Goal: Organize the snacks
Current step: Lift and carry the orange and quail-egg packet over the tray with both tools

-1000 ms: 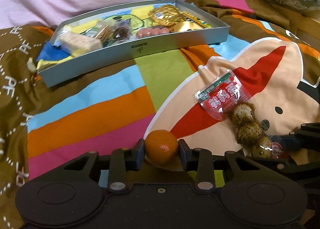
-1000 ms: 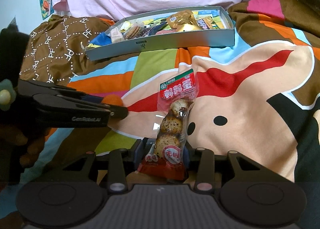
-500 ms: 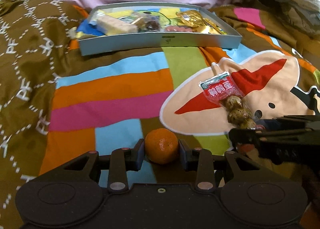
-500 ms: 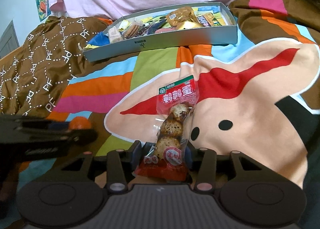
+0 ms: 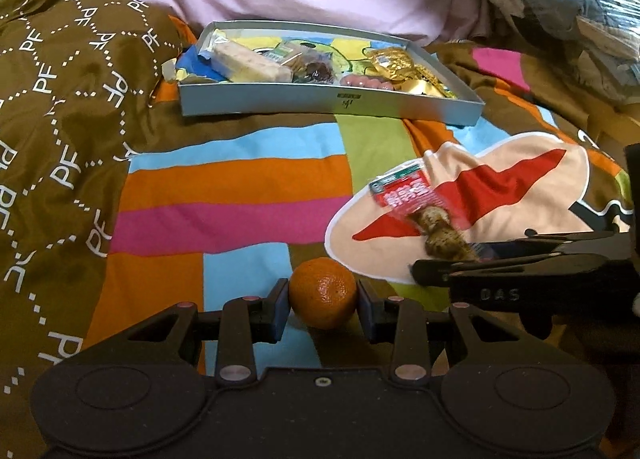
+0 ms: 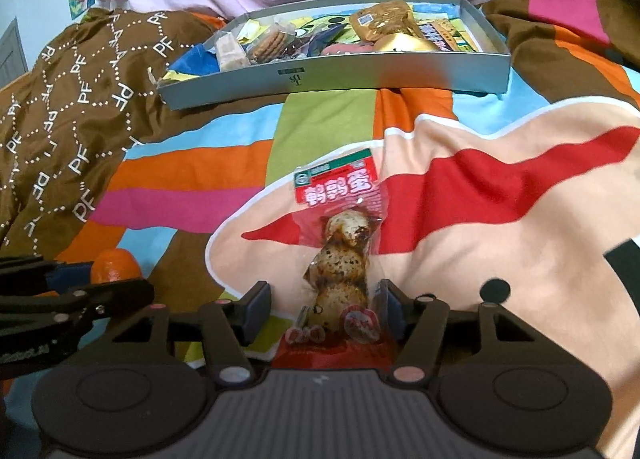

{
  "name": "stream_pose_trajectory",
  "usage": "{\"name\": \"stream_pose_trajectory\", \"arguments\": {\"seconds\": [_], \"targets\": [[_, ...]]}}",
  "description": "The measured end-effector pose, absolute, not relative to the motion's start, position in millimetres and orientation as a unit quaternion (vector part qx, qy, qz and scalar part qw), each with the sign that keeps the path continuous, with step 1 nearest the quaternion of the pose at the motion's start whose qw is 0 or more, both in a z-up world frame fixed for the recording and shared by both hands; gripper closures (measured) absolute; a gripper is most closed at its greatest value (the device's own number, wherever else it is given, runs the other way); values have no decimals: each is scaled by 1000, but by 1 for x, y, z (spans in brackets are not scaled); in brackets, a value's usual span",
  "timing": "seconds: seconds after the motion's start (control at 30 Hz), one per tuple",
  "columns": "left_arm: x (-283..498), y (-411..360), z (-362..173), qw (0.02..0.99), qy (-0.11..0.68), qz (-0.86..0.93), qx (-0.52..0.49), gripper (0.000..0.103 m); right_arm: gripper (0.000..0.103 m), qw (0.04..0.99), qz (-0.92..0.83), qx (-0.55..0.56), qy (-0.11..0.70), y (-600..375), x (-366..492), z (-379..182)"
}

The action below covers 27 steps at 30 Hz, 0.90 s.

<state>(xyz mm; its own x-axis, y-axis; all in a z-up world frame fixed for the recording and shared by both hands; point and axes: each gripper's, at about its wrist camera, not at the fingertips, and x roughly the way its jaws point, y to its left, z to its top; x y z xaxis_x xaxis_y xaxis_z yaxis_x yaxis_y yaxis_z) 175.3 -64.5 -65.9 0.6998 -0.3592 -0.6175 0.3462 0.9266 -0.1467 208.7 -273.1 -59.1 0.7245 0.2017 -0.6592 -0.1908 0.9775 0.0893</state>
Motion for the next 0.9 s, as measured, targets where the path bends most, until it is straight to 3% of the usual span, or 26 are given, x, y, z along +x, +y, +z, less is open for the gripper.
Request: {"name": "stream_pose_trajectory", "arguments": {"seconds": [0.4,0.9], "targets": [[181,-67,-70,919,344,-193,-24,66,58,930,101,-47,351,-260,201,-61],[156,-73,-52,925,333,-181,-22,66,62,932,119,-104,326,-260,161,-54]]}}
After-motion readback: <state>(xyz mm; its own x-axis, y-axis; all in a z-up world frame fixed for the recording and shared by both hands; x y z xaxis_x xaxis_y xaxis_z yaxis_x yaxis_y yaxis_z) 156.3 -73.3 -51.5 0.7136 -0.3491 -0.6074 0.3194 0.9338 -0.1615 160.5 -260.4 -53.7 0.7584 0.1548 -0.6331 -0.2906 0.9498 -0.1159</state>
